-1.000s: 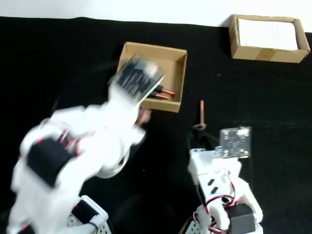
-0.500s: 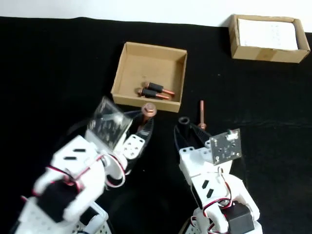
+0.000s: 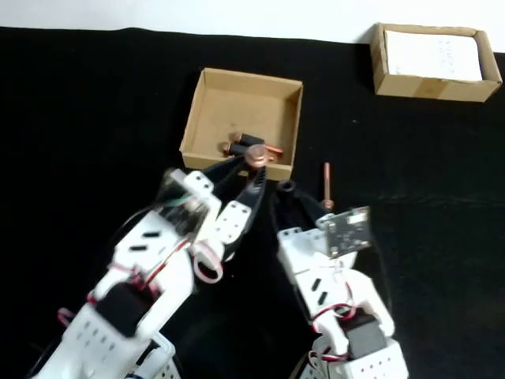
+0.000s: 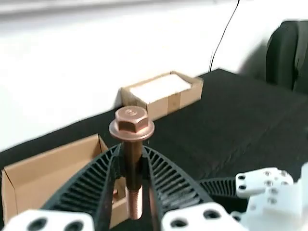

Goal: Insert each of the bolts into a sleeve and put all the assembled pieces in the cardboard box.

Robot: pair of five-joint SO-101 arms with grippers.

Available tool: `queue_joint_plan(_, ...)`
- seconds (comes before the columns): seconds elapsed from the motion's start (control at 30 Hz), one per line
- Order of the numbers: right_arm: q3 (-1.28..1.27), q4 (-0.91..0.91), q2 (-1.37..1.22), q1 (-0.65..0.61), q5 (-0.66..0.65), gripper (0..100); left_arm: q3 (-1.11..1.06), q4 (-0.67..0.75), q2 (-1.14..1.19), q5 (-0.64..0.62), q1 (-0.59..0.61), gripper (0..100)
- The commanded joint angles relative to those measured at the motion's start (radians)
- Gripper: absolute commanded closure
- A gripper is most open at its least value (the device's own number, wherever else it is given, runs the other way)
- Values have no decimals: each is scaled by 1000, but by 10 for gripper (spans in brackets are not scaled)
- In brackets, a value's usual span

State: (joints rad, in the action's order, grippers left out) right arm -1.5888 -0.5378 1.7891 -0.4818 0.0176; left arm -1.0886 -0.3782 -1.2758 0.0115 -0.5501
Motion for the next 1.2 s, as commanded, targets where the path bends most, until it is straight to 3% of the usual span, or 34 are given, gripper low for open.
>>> queue_joint_plan(0.0, -41, 85, 5, -36, -11, 992, 93, 32, 107, -5, 5, 991)
queue_joint_plan(0.13, -79, 139, 5, -67, -11, 992, 145, 32, 220, -8, -16, 991)
queue_joint_plan(0.33, -81, 140, 5, -68, -11, 992, 194, 32, 295, -121, -16, 991)
queue_joint_plan(0.77, -81, 140, 5, -65, -11, 992, 194, 144, 433, -126, -16, 991)
queue_joint_plan(1.17, -81, 142, 5, -24, -12, 992, 197, 137, 432, -127, -12, 991)
